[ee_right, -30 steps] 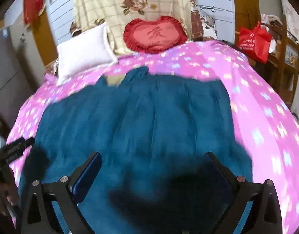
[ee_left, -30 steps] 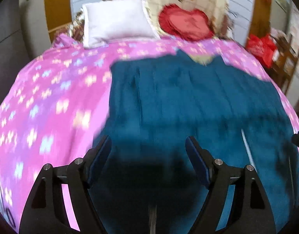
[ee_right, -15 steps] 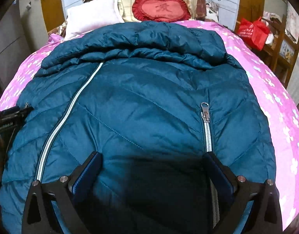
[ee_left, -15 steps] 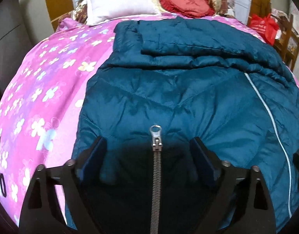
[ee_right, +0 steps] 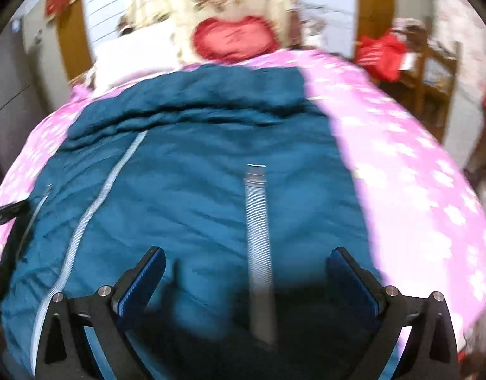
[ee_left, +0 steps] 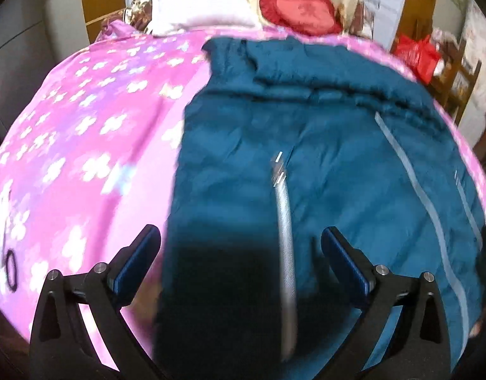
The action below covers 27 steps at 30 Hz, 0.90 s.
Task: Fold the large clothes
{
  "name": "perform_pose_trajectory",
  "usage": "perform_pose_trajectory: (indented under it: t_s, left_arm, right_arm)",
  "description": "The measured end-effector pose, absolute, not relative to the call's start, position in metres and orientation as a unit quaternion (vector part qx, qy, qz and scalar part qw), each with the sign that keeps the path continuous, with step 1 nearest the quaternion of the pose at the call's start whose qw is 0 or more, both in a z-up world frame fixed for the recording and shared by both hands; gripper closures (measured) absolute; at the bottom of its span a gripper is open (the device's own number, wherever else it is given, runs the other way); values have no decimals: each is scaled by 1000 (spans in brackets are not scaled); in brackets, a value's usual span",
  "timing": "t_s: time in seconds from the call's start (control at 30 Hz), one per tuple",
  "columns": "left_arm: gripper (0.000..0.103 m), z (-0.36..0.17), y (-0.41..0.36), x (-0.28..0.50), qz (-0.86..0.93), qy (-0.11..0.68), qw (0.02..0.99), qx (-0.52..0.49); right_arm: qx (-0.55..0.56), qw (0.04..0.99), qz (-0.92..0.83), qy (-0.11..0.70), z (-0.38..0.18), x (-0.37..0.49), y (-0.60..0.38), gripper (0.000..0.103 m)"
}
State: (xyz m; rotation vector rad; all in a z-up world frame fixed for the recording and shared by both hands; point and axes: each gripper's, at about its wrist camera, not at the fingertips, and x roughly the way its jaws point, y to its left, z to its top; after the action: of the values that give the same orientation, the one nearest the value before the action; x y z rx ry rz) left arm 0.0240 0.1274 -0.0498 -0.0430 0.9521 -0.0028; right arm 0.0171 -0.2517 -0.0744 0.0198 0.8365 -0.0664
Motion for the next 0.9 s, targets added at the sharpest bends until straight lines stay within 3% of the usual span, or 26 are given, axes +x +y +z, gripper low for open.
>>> perform_pose_trajectory:
  t_s: [0.2, 0.4, 0.73, 0.9]
  left_arm:
    - [1, -75, 141, -13, -7, 467, 884, -37]
    - [1, -74, 139, -26, -6, 461, 887, -34]
    - [1, -75, 151, -60, -49, 458, 887, -28]
    - [1, -76, 151, -85, -82, 433, 897, -19]
  right_arm:
    - [40, 882, -24, 470, -103, -4, -287, 0]
    - [21, 886, 1, 463, -107, -23, -295, 0]
    - [83, 888, 89, 444, -103, -54, -319, 0]
    - [137, 879, 153, 430, -103, -69, -331, 12]
